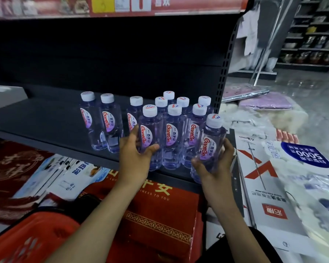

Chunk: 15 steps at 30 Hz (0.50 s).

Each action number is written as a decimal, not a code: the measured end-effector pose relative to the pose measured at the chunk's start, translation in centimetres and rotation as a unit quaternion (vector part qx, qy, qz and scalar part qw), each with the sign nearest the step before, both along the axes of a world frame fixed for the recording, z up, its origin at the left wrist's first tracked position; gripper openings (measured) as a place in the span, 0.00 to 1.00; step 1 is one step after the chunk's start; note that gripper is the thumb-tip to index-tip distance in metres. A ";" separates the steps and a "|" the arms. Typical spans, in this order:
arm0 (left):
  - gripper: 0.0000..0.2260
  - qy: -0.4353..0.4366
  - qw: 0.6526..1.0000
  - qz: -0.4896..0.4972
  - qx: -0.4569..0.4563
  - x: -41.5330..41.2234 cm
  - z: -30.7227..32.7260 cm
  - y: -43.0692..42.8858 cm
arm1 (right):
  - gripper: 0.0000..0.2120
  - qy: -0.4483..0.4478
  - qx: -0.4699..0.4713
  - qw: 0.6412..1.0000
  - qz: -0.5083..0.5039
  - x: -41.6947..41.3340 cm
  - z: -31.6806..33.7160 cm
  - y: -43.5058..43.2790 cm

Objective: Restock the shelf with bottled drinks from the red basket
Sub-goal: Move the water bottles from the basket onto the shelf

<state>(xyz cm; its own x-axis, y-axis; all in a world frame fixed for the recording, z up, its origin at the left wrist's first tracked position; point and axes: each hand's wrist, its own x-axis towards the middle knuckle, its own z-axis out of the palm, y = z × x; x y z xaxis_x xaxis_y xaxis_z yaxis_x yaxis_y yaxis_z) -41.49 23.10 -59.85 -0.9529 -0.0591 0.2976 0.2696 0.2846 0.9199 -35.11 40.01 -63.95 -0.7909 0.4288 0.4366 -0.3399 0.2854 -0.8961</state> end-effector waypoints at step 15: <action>0.33 0.040 0.994 0.021 -0.100 -0.6 -3.4 0.3 | 0.42 -0.025 0.028 0.999 0.027 -1.7 -0.9 -0.2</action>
